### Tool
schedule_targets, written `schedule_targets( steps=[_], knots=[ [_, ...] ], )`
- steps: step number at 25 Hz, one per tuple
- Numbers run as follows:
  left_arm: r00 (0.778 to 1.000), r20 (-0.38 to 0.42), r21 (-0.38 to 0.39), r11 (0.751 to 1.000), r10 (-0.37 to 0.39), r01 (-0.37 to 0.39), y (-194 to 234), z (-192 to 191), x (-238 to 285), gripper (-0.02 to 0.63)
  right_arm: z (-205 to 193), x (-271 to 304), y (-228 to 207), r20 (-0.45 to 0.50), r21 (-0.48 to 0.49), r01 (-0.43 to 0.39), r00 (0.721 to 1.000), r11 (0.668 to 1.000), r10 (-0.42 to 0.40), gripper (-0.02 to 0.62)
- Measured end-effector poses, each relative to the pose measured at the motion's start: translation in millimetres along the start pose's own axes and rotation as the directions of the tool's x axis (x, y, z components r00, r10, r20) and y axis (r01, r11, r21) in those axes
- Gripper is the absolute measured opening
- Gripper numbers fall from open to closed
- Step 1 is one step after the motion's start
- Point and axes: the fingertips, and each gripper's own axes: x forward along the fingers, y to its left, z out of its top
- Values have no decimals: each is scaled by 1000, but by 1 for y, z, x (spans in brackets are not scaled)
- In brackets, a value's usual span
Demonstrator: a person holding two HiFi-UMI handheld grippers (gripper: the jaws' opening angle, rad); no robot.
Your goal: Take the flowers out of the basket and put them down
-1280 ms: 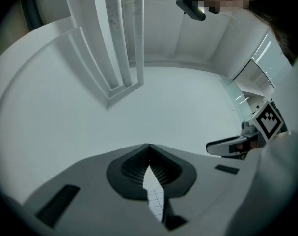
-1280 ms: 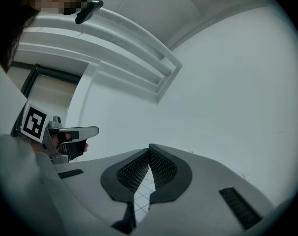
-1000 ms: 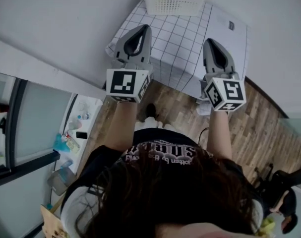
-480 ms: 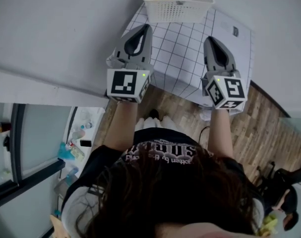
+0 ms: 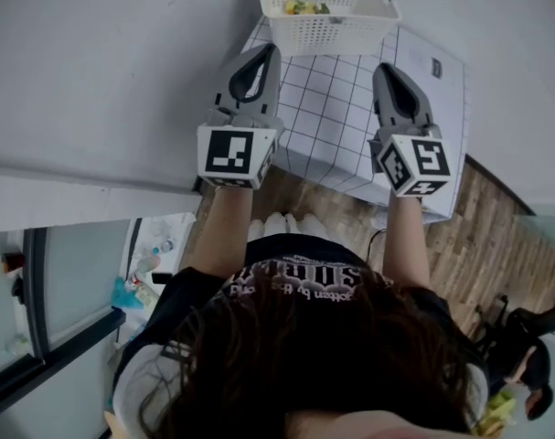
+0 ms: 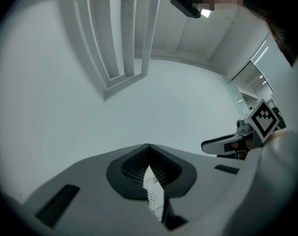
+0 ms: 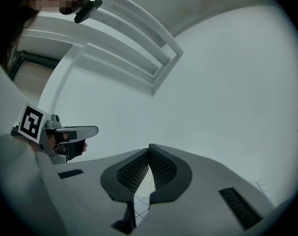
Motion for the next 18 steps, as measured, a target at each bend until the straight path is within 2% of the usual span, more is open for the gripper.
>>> schedule_targets(
  steps=[5,10,18],
  knots=[
    [1000,-3,7,1000,-6,6,13,-4,15,2,2,21,-2,2,-5,-1,1000,1000,1,23],
    [1000,7,-20,1000,-20,20,15,-2,32,2,3,39,-8,0,-8,-15,1000,1000,15,23],
    [999,-22,13,1000,28,-27,26,-20,65,2,-9,74,-33,-24,3,-51,998,999,51,23]
  ],
)
